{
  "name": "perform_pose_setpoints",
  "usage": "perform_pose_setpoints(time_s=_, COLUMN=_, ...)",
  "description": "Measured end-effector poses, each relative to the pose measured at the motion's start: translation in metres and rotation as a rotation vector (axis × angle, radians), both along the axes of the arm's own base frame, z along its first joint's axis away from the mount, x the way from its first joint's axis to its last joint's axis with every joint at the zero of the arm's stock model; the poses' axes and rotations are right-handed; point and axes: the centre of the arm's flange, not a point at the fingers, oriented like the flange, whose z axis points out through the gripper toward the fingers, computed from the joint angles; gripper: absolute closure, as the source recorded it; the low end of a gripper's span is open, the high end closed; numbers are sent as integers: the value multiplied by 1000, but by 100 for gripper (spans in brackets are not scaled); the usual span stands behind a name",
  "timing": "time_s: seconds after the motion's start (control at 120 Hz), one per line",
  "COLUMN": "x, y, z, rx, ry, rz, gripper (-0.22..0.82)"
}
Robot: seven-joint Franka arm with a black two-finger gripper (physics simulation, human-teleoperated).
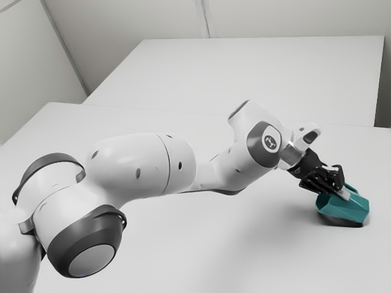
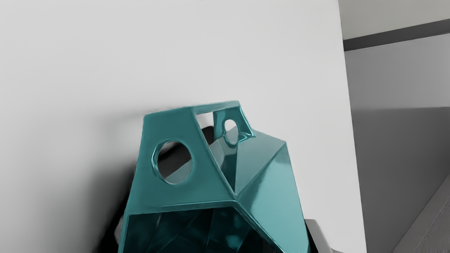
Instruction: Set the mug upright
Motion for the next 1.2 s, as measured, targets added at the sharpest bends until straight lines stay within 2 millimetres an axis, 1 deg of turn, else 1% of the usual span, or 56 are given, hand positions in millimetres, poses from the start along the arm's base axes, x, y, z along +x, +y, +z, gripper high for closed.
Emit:
perform_pose_setpoints(time_s=0.108, x=0, y=0, z=6, rx=8, ry=-12, rz=-9, gripper=75)
perform_pose_setpoints(time_s=0.167, x=-1, y=0, z=16, rx=21, ry=-31, rz=-21, gripper=76)
perform_pose_setpoints(time_s=0.242, x=-4, y=0, z=35, rx=38, ry=-60, rz=-40, gripper=76)
perform_pose_setpoints(time_s=0.308, x=-6, y=9, z=52, rx=59, ry=-80, rz=-46, gripper=77)
perform_pose_setpoints(time_s=0.367, x=-9, y=23, z=68, rx=83, ry=-96, rz=-49, gripper=77)
perform_pose_setpoints(time_s=0.442, x=-13, y=41, z=81, rx=128, ry=-110, rz=-59, gripper=77)
perform_pose_setpoints(time_s=0.542, x=-14, y=81, z=93, rx=212, ry=-129, rz=-64, gripper=77)
perform_pose_setpoints(time_s=0.675, x=-9, y=131, z=99, rx=335, ry=-154, rz=-66, gripper=78)
perform_pose_setpoints(time_s=0.842, x=3, y=197, z=96, rx=474, ry=-154, rz=-44, gripper=78)
perform_pose_setpoints(time_s=1.067, x=17, y=284, z=78, rx=598, ry=-88, rz=29, gripper=78)
perform_pose_setpoints(time_s=1.2, x=21, y=328, z=72, rx=656, ry=-54, rz=67, gripper=78)
